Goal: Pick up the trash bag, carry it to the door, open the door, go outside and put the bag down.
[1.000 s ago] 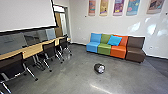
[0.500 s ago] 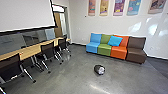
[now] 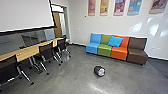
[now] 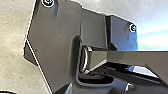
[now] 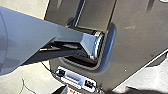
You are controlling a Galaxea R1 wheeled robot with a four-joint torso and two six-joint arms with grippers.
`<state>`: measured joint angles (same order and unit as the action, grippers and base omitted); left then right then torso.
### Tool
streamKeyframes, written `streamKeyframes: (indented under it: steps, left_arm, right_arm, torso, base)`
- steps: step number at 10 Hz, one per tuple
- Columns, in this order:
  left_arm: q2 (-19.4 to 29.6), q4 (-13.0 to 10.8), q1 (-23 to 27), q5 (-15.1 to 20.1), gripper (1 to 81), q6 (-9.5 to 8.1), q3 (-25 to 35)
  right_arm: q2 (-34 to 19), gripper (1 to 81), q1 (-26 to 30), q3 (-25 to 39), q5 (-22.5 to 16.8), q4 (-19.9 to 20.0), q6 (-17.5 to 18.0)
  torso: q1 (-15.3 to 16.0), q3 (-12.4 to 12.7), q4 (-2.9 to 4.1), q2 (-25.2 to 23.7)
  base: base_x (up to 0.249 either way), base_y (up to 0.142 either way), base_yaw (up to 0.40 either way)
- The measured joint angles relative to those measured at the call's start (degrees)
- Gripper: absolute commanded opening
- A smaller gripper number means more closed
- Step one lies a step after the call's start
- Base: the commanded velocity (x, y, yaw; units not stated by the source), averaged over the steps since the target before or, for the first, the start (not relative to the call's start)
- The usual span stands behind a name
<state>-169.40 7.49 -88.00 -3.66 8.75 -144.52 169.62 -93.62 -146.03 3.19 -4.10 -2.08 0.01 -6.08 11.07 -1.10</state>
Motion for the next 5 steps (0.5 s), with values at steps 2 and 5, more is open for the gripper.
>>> streamKeyframes:
  steps: [2, 5]
  left_arm:
    - [-0.26, 0.0, 0.13, 0.05, 81.1, 0.0, 0.0]
    - [0.05, 0.0, 0.02, 0.05, 81.1, 0.0, -0.29]
  right_arm:
    - [0.09, 81.1, 0.27, -0.72, -0.11, 0.0, 0.0]
    - [0.45, 81.1, 0.32, -0.94, -0.13, 0.0, 0.05]
  torso:
    - [0.0, -0.02, 0.0, 0.0]
    - [-0.06, 0.0, 0.0, 0.0]
  base:
    - [0.133, 0.0, 0.0]
    - [0.133, 0.0, 0.0]
